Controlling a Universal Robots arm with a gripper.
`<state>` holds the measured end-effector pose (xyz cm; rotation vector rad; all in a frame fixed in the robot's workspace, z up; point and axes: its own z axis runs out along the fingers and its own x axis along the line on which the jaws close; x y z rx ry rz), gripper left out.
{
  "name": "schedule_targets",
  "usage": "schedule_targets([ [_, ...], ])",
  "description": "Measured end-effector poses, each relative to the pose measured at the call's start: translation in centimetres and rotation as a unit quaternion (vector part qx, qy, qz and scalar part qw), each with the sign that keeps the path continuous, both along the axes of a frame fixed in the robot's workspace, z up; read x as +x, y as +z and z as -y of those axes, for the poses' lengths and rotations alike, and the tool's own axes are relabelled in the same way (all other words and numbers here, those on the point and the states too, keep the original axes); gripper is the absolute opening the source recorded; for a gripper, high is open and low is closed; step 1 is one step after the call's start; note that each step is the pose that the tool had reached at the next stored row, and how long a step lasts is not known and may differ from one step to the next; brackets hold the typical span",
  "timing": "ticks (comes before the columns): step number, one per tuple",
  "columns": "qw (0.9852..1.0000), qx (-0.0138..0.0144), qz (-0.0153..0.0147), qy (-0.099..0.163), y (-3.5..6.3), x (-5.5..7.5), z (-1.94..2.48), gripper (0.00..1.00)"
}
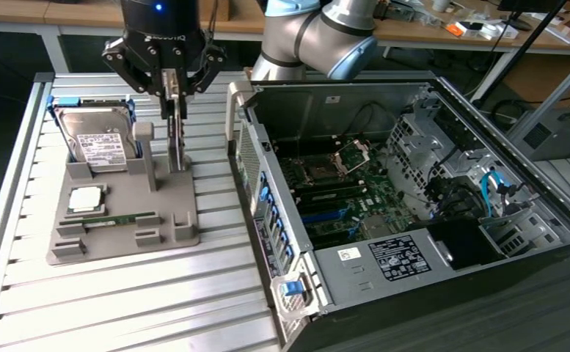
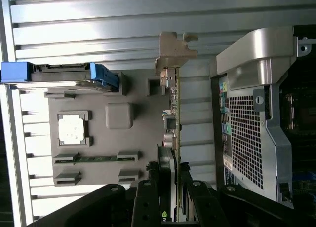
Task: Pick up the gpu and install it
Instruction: 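Pick up the gpu and move the gpu toward the slot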
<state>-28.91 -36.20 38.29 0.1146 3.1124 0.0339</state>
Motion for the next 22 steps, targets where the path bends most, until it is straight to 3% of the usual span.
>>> schedule_targets([
  [9, 1.0000, 0.0000, 0.0000, 0.000, 1.81, 0.0, 0.00, 0.27],
  [22, 1.0000, 0.0000, 0.0000, 0.000, 3.64, 0.0, 0.00, 0.27],
])
